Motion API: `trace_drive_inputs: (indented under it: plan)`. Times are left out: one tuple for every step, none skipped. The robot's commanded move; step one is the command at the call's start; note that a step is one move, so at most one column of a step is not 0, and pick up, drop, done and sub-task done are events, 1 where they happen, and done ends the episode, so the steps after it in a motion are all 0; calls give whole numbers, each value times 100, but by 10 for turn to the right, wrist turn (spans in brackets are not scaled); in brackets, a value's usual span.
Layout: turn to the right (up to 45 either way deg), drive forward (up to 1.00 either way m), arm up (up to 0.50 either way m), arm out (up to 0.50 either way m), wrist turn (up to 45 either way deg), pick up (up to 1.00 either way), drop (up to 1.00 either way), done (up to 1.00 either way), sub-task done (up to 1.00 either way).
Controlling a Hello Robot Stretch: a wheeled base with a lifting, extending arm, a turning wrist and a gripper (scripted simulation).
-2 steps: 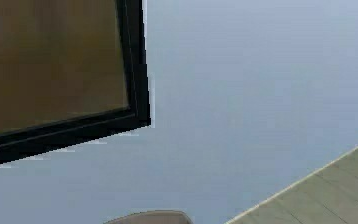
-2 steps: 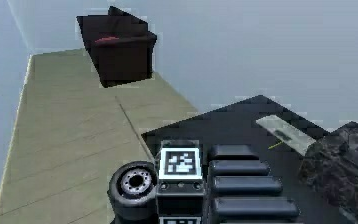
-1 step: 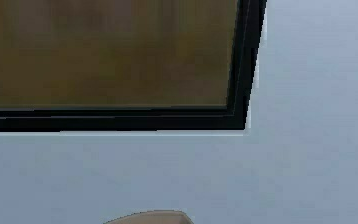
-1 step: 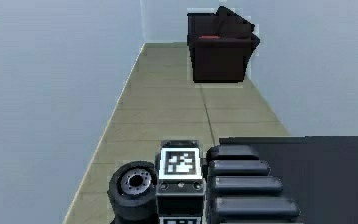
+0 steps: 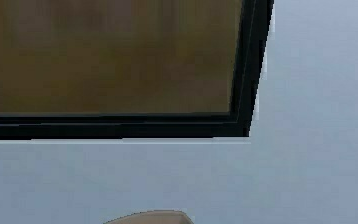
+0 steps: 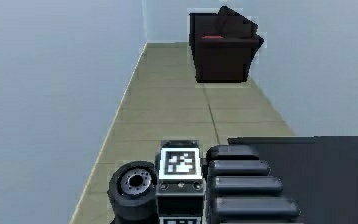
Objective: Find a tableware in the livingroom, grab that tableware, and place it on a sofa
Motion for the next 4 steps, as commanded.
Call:
trace_drive_inputs:
  plan:
    - [450,0,0,0,0,0,0,0,0]
    - [420,0,0,0,0,0,0,0,0]
    - [0,100,0,0,0,0,0,0,0]
    - [30,0,0,0,0,0,0,0,0]
